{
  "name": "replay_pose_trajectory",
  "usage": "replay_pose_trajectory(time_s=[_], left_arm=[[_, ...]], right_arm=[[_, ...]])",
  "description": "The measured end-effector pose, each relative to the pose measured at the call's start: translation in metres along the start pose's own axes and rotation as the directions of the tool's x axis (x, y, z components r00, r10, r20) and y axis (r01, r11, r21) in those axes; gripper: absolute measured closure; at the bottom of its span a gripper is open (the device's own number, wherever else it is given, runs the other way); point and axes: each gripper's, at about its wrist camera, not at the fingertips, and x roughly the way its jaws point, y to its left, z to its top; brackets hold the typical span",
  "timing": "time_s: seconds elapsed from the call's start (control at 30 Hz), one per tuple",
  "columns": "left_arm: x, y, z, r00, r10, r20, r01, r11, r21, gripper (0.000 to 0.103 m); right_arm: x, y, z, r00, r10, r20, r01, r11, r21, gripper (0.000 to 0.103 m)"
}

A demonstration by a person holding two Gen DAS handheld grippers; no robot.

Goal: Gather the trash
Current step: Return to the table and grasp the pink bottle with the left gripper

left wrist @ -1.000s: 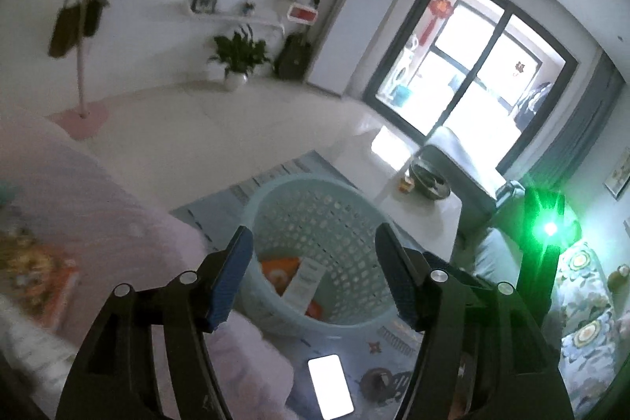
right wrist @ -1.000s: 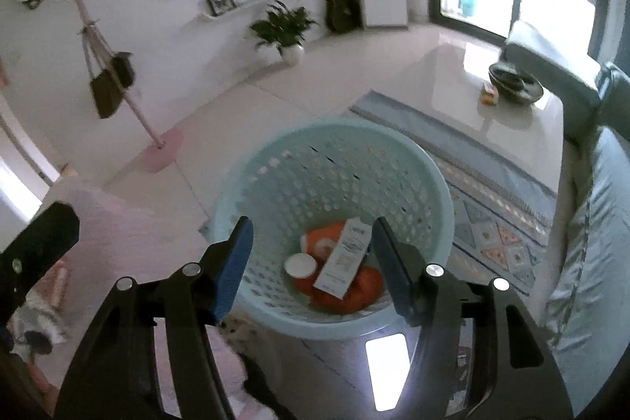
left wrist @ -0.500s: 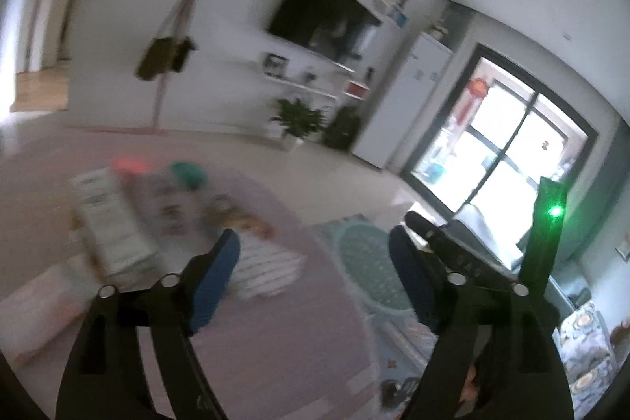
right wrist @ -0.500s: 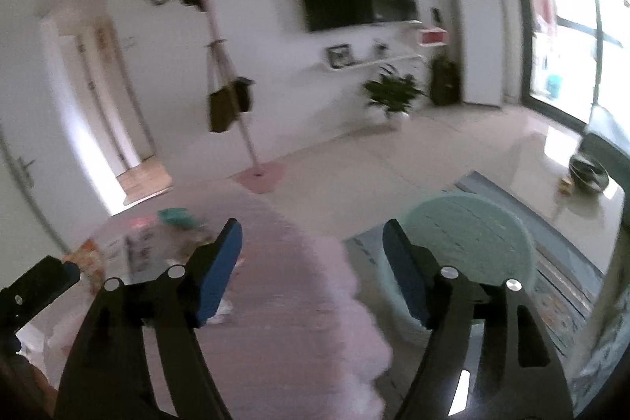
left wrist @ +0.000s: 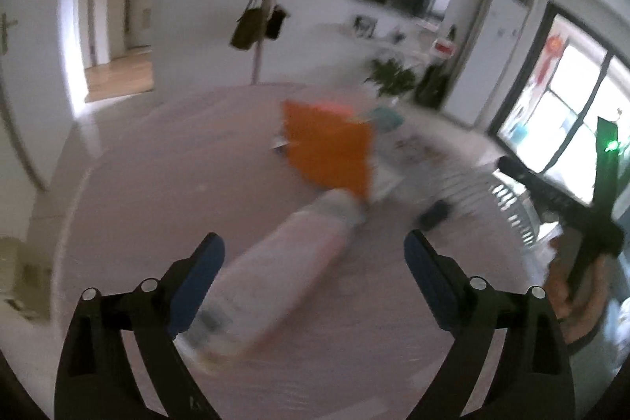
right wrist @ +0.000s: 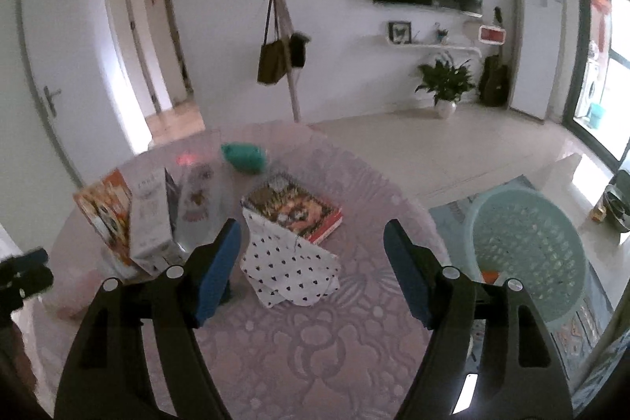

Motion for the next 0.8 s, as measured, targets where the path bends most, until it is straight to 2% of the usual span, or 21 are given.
replay_pose_trajectory(time_s=[0.2,0.5,0.57,0.63,0.7,0.73,0.8], left_arm=[[0.019,0.024,-0.003,0.989,-0.091,-0.113,0.090,0.996,-0.009,0.013],[0.042,0.002,-0.019,0.985,-0.041,-0.166,0.051,0.997,0.055,0.015],[0.044,-0.005,-0.022,0.984,-0.003,-0.177,0.015,0.998,0.067,0.022],[0.046,-0.010,-0.023,0.983,0.019,-0.183,-0.005,0.997,0.076,0.029],[0.048,-0.014,-0.025,0.979,0.045,-0.196,-0.031,0.997,0.076,0.037],[0.049,-0.015,-0.027,0.977,0.059,-0.204,-0.043,0.996,0.080,0.042],[0.045,-0.018,-0.029,0.980,0.056,-0.192,-0.042,0.996,0.075,0.048]], right_arm=[[0.031,-0.011,-0.007,0.996,0.040,-0.077,-0.042,0.999,-0.020,0.032],[0.048,0.000,-0.011,0.993,0.054,-0.106,-0.063,0.995,-0.075,0.033],[0.047,0.005,-0.013,0.992,0.058,-0.111,-0.070,0.992,-0.105,0.046],[0.047,0.012,-0.016,0.991,0.056,-0.125,-0.072,0.989,-0.132,0.068],[0.048,0.017,-0.020,0.991,0.030,-0.131,-0.050,0.987,-0.153,0.075],[0.046,0.018,-0.020,0.991,0.030,-0.128,-0.050,0.986,-0.158,0.083],[0.041,0.021,-0.023,0.991,0.043,-0.126,-0.063,0.985,-0.162,0.089]])
